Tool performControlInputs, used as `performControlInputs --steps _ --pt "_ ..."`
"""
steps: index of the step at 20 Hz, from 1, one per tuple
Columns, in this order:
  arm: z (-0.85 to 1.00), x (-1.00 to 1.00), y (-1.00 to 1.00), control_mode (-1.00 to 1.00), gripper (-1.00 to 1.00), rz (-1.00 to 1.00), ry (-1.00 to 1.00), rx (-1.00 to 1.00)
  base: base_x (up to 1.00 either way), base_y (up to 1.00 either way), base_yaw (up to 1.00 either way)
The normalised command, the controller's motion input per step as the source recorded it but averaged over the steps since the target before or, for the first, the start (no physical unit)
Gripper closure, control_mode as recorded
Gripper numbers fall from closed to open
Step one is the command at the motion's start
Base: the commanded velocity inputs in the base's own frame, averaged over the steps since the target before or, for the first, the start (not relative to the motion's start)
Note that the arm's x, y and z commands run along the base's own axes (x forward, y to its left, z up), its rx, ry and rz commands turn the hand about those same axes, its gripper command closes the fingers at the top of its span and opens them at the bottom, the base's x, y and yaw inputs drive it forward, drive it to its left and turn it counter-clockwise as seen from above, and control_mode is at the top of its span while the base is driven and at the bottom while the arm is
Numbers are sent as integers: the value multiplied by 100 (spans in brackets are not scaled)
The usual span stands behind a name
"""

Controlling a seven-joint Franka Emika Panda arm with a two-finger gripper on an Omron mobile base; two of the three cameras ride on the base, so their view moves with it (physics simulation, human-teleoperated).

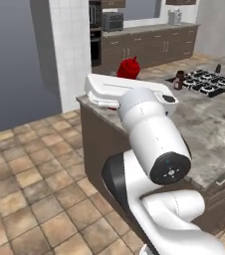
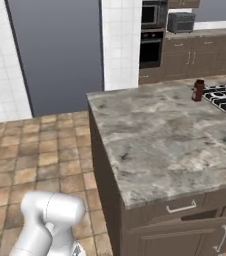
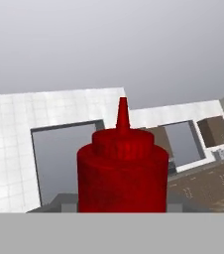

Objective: Collect the paprika, ketchup, and shaker from the cabinet and place them next to the stove.

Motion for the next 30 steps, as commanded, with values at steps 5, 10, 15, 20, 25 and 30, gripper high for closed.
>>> performControlInputs --steps 5,10,15,20,25,30 --pt "0 0 0 100 100 0 0 0 78 99 -34" --pt "0 0 0 100 100 0 0 0 83 97 -35" --pt "0 0 0 100 100 0 0 0 85 95 -35" --pt "0 0 0 100 100 0 0 0 85 91 -37" --pt "0 0 0 100 100 0 0 0 87 87 -39" --pt "0 0 0 100 100 0 0 0 73 80 -44"
